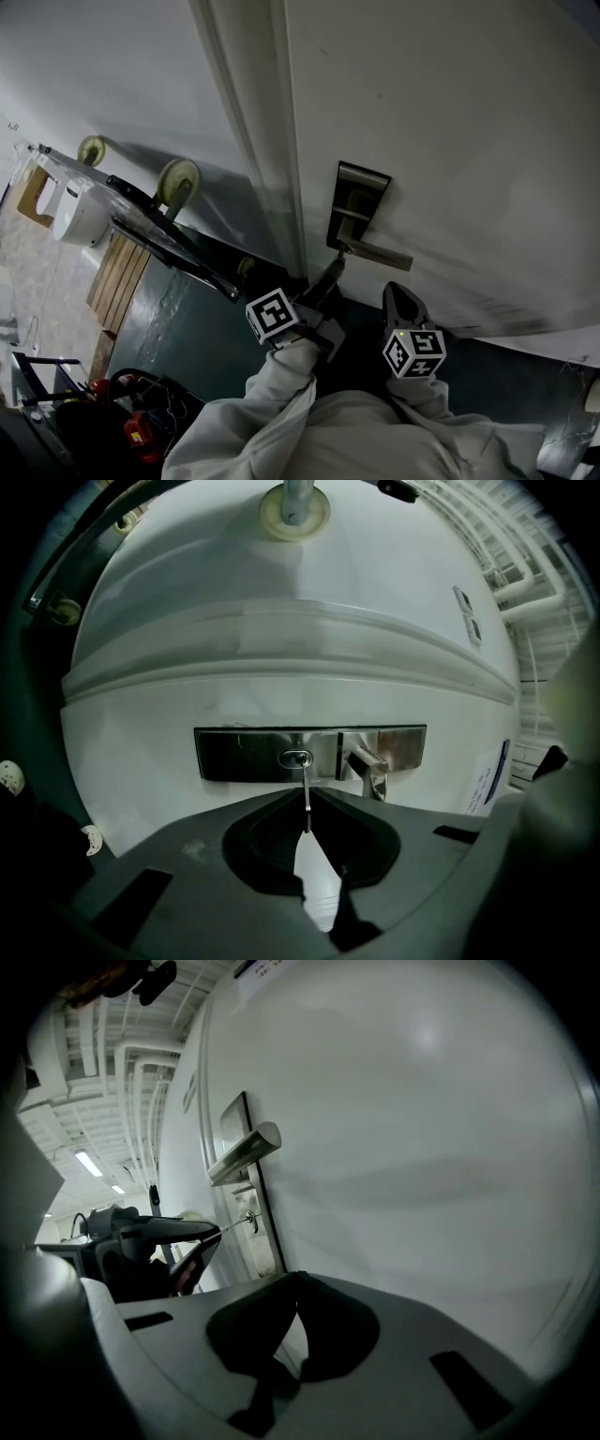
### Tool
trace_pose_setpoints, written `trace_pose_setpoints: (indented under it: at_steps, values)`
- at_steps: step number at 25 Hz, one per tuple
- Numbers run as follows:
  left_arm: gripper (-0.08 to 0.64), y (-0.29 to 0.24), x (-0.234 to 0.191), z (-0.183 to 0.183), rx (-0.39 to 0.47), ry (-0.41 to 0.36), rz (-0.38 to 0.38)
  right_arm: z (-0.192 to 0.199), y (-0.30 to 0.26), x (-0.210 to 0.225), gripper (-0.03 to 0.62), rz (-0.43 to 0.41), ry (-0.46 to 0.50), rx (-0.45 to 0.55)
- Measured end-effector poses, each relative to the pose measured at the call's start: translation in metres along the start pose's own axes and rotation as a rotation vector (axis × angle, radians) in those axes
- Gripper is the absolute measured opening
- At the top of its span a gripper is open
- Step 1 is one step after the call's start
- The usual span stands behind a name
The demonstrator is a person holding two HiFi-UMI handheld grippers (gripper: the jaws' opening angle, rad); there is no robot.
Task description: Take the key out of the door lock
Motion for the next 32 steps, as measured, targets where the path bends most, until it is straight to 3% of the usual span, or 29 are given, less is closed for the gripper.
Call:
trace_pose_setpoints:
  at_steps: [14,19,25,32]
  values:
    - [0.028,0.022,0.001,-0.009,-0.003,-0.078,-0.011,-0.003,-0.003,-0.006,0.052,-0.017,0.008,0.007]
    - [0.028,0.04,-0.006,-0.017,-0.01,-0.192,-0.083,-0.004,-0.008,-0.012,0.052,-0.043,0.016,0.004]
    - [0.028,0.052,-0.005,-0.021,-0.001,-0.246,-0.098,-0.007,-0.014,-0.019,0.052,-0.074,0.027,0.007]
    - [0.028,0.067,-0.003,-0.034,0.003,-0.426,-0.164,-0.01,-0.017,-0.026,0.052,-0.097,0.036,0.013]
Point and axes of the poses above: the fingertips, and each gripper's own axes: y backward along the fingers, x to its right, z out of its underside, the point moved 4 cm from there along y, backward along the fingers, and after that the axes turned 4 degrees about -x, right-handed, at the moved point
